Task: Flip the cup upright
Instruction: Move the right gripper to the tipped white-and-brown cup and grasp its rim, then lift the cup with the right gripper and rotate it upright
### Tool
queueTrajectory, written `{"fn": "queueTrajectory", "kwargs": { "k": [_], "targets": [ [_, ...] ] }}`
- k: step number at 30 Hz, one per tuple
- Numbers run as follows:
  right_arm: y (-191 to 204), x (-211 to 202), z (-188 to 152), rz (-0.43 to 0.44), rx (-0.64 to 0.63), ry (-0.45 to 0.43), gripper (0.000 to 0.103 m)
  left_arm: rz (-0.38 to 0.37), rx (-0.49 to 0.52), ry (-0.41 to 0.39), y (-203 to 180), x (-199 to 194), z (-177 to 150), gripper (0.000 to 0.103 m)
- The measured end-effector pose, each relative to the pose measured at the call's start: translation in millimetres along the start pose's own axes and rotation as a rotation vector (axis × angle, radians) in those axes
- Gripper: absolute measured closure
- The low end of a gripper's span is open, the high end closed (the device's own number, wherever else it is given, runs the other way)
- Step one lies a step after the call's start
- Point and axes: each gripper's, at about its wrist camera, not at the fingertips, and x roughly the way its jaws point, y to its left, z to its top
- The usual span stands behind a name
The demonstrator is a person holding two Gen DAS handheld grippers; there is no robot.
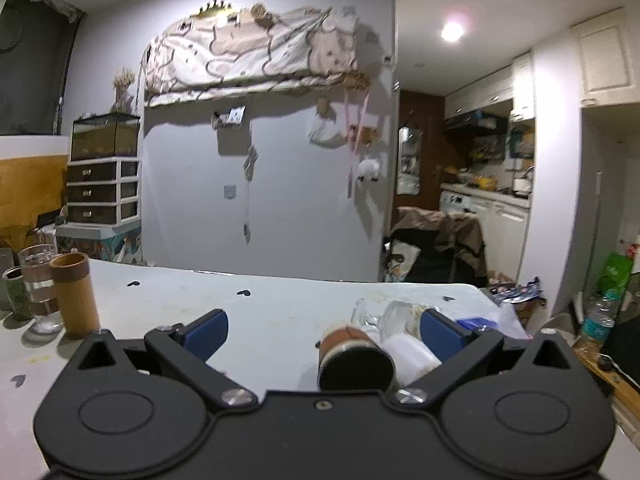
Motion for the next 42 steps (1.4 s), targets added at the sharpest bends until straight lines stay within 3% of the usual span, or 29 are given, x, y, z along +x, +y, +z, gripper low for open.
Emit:
{"fn": "queueTrajectory", "kwargs": {
  "k": [5,9,16,20,26,29,32,42],
  "targets": [
    [-9.0,59.5,11.5,-0.004,-0.062,0.082,0.0,-0.006,-0.011,0.008,4.1,1.2,-4.3,0.0],
    [-11.5,99.2,-3.7,-0.037,-0.101,0.171,0.0,-0.005,-0.012,0.015,8.1,2.0,-7.4,0.0],
    [-16.2,133.0,-34.2,-0.053,-0.106,0.23,0.0,-0.022,-0.028,0.021,12.7,1.8,-11.4,0.0],
    [-13.2,138.3,-45.3,-0.025,-0.125,0.244,0.001,-0.026,-0.036,0.023,13.0,2.2,-11.9,0.0],
    [-7.5,147.1,-52.1,-0.051,-0.152,0.264,0.005,-0.031,-0.042,0.017,14.8,1.9,-11.7,0.0],
    [-5.0,150.3,-54.3,-0.086,-0.18,0.264,0.018,-0.027,-0.044,0.013,15.6,1.5,-11.6,0.0],
    [0.1,147.5,-55.9,-0.098,-0.218,0.267,0.02,-0.034,-0.057,0.007,17.7,0.5,-11.9,0.0],
    [44.2,82.8,-67.6,0.069,-0.255,0.241,0.02,-0.012,-0.059,-0.01,21.8,-1.7,-9.3,0.0]
  ]
}}
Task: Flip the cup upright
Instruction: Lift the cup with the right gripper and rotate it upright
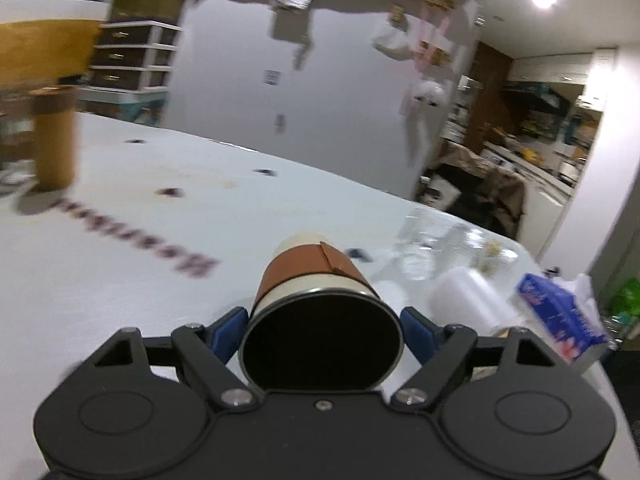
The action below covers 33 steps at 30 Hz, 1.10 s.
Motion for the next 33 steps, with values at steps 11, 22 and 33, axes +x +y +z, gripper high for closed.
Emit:
{"fn": "queueTrajectory", "kwargs": {
  "k": [11,22,33],
  "targets": [
    [96.7,-99.8,-26.8,0.286,-0.148,-0.088,0.02,0.097,0.011,-0.038,29.8,16.0,33.5,0.0],
    [137.5,-170.1,-57.5,0.558,-0.347,-0.214,0.018,0.063,-0.023,0.158,44.5,71.1,37.7,0.0],
    [115.4,-180.6,-71.1,0.38,-0.249,-0.213,0.008,0.027,-0.043,0.22,49.0,53.2,17.1,0.0]
  ]
}}
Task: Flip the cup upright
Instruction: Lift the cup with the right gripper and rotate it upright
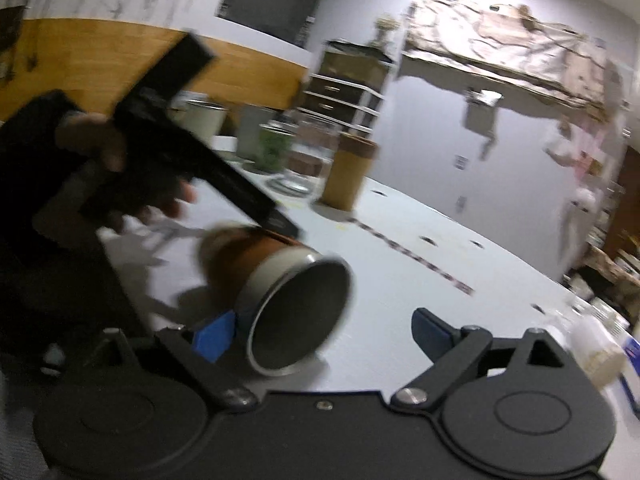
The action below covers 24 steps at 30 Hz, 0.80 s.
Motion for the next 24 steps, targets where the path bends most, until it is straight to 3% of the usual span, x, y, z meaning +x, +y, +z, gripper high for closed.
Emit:
{"fn": "queueTrajectory", "kwargs": {
  "k": [7,11,15,19,24],
  "targets": [
    [-34.9,14.6,-5.4,-0.114,0.226,0.018,0.008,-0.005,-0.018,0.0,-2.5,-22.8,-16.6,0.0],
    [-50.9,30.3,-10.1,-0.135,0.394,0.028,0.008,-0.026,-0.015,0.004,-4.7,-30.8,-25.3,0.0],
    [-67.6,42.9,-14.4,-0.093,0.607,0.053,0.008,-0.052,-0.051,0.009,-0.7,-32.7,-31.9,0.0],
    [-73.7,26.5,-29.8,-0.013,0.889,0.036,0.013,-0.067,-0.091,0.004,3.4,-32.4,-36.4,0.0],
    [-49.8,7.9,-31.3,0.139,0.987,-0.03,0.017,-0.086,-0.119,0.001,4.9,-32.3,-38.4,0.0]
  ]
}}
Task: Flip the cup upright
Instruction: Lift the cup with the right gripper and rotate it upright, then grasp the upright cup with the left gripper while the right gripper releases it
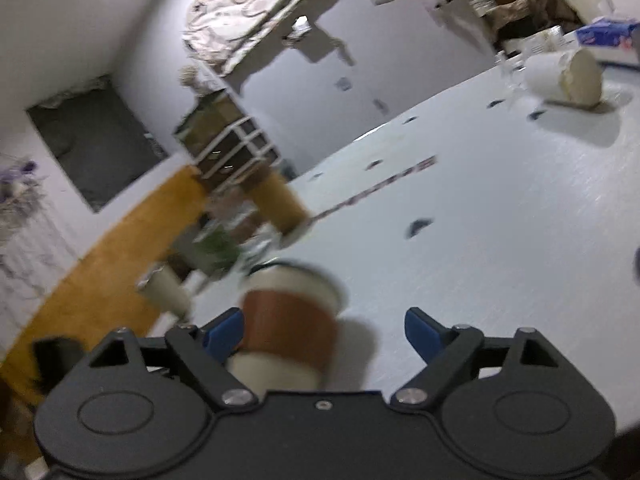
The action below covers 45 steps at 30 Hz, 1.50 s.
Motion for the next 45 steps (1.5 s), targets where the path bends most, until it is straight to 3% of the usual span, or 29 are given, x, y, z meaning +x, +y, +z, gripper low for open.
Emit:
{"fn": "queueTrajectory", "kwargs": {
  "k": [5,6,10,14,18,23,30,33,37,41,45],
  "targets": [
    [19.3,10.2,-16.3,0.026,-0.055,0.06,0.027,-0.026,-0.02,-0.014,0.7,-1.9,0.7,0.0],
    [19.8,14.0,-18.2,0.018,-0.057,0.077,0.034,-0.034,-0.027,-0.021,1.1,-2.6,1.7,0.0],
    [11.0,19.7,-24.3,0.078,0.006,0.095,0.044,-0.109,-0.063,-0.046,-2.1,-6.5,10.8,0.006],
    [13.9,19.1,-27.5,0.084,-0.005,0.087,0.047,-0.182,-0.123,-0.001,-10.2,3.9,24.7,0.018],
    [14.3,19.2,-27.6,0.084,-0.011,0.084,0.047,-0.252,-0.231,0.091,-12.3,25.4,34.3,0.019],
    [15.1,18.1,-29.2,0.081,-0.029,0.079,0.048,-0.276,-0.248,0.163,-21.2,46.0,36.6,0.019],
    [24.7,17.7,-31.5,0.063,-0.098,0.07,0.048,-0.286,-0.299,0.194,-15.0,65.5,38.5,0.023],
    [26.2,16.5,-32.5,0.058,-0.127,0.065,0.048,-0.28,-0.298,0.156,-12.9,56.1,36.9,0.023],
    [36.2,17.9,-32.3,0.051,-0.19,0.074,0.045,-0.232,-0.176,0.023,-20.1,26.5,40.7,0.024],
    [48.1,23.3,-32.5,-0.028,-0.26,0.068,0.042,-0.178,-0.054,-0.072,-26.3,4.3,44.3,0.024],
    [54.8,28.7,-32.8,-0.085,-0.304,0.043,0.041,-0.051,0.075,-0.143,-29.1,-2.7,45.4,0.025]
  ]
}}
